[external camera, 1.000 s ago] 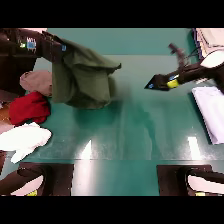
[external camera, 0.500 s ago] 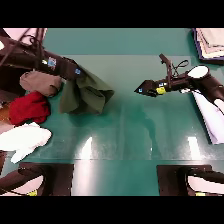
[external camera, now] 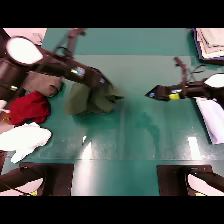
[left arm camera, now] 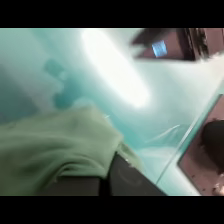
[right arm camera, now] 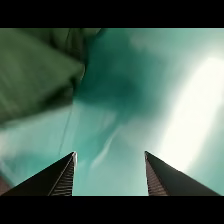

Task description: Fold the shirts.

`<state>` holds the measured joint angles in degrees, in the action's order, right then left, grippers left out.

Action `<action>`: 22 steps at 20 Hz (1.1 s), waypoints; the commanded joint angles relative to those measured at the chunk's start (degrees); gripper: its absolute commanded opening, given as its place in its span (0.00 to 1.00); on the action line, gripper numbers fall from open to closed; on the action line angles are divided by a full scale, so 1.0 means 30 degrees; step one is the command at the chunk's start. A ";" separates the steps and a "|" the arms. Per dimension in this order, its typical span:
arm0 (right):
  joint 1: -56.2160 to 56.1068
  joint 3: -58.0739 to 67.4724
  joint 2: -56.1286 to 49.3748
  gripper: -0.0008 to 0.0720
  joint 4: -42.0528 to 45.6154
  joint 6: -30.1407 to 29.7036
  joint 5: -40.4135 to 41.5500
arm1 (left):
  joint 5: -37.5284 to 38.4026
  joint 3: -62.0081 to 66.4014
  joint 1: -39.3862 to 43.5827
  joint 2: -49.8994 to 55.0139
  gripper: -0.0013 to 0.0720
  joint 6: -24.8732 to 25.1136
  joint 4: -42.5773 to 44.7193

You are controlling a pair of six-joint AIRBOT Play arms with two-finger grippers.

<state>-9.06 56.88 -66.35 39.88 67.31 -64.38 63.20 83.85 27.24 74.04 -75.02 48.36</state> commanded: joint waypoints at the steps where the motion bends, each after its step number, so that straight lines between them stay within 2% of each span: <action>1: 0.3126 -0.0342 0.2375 0.68 0.0058 0.0131 0.0044 | -0.4029 0.0102 0.3410 0.1982 0.05 0.0291 -0.1530; 2: 0.4073 -0.0204 0.2929 0.67 0.0051 0.0138 -0.0102 | -0.4452 0.0452 0.3993 0.2674 0.05 0.0699 -0.2062; 3: 0.4794 -0.0124 0.3461 0.67 0.0073 0.0153 -0.0248 | -0.4357 0.0947 0.4371 0.3315 0.34 0.0962 -0.2273; 4: 0.5413 -0.0138 0.3949 0.67 0.0102 0.0153 -0.0299 | -0.4000 0.1355 0.4415 0.3643 0.84 0.0925 -0.2288; 5: 0.5923 -0.0138 0.4342 0.67 0.0095 0.0153 -0.0488 | -0.3359 0.1705 0.4204 0.3708 0.98 0.0634 -0.2229; 9: 0.7016 -0.0138 0.5078 0.67 0.0095 0.0153 -0.0794 | 0.1370 0.3308 0.0889 0.3016 0.97 0.0648 -0.1698; 11: 0.7045 -0.0146 0.5093 0.67 0.0087 0.0153 -0.1158 | 0.2419 0.3286 -0.1443 0.2178 0.97 0.0393 0.1005; 13: 0.6754 -0.0189 0.5085 0.67 0.0109 0.0153 -0.1151 | 0.2965 0.2987 -0.3657 0.2055 0.97 -0.0401 0.4554; 14: 0.6521 -0.0182 0.5085 0.67 0.0109 0.0153 -0.1115 | 0.2965 0.2324 -0.4699 0.2069 0.97 -0.0437 0.5289; 18: 0.4962 -0.0168 0.4357 0.67 0.0087 0.0160 -0.0998 | 0.1887 -0.1319 -0.7876 0.3621 0.97 -0.0342 0.5231; 20: 0.3985 -0.0168 0.3475 0.67 0.0073 0.0262 -0.1020 | 0.1778 -0.1851 -0.8284 0.4962 0.97 -0.0291 0.5180; 22: 0.3067 -0.0168 0.2579 0.63 0.0102 0.0262 -0.0874 | 0.1523 -0.1843 -0.8196 0.6098 0.97 0.0707 0.4087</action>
<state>3.64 56.36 -55.59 40.16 67.94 -67.40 68.77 80.38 4.71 87.99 -75.50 62.41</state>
